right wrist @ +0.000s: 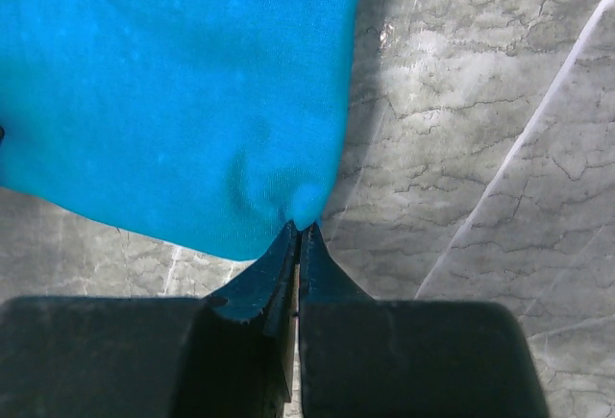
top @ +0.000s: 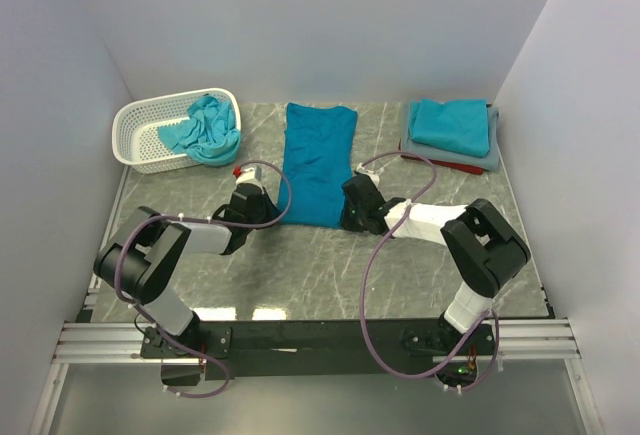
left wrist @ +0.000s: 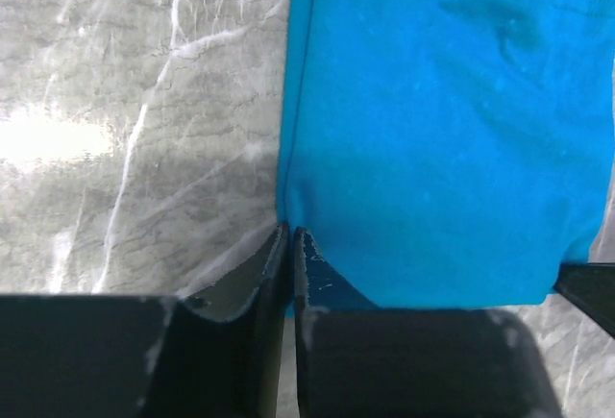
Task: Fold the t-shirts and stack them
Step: Fold the tshirt
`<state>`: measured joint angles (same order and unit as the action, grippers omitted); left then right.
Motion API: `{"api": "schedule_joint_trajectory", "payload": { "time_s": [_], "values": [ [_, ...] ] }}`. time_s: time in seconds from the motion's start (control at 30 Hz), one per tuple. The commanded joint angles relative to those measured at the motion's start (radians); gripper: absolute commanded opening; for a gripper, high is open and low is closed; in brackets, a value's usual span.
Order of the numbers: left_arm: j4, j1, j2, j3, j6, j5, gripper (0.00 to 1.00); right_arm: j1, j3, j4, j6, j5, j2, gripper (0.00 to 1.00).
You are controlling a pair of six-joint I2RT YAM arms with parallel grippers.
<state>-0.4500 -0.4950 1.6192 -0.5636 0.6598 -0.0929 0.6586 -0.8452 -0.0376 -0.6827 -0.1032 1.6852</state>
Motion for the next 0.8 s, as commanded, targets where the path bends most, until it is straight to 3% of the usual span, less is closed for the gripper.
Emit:
{"api": "schedule_joint_trajectory", "payload": {
  "time_s": [0.0,0.07,0.37,0.77],
  "values": [
    [0.050,-0.007,0.041,0.007,0.015,0.024,0.10,0.009,-0.005,-0.022,0.014,-0.012,-0.001,0.00],
    [0.047,-0.007,0.044,0.013,0.020,0.033,0.00,0.007,0.000,-0.022,0.014,-0.012,-0.008,0.00],
    [0.039,-0.031,-0.088,0.108,0.067,0.021,0.00,0.015,0.092,-0.022,-0.009,-0.024,-0.113,0.00],
    [0.261,-0.226,-0.534,0.234,0.205,-0.168,0.00,0.171,0.211,-0.136,-0.115,-0.157,-0.387,0.00]
  ]
}}
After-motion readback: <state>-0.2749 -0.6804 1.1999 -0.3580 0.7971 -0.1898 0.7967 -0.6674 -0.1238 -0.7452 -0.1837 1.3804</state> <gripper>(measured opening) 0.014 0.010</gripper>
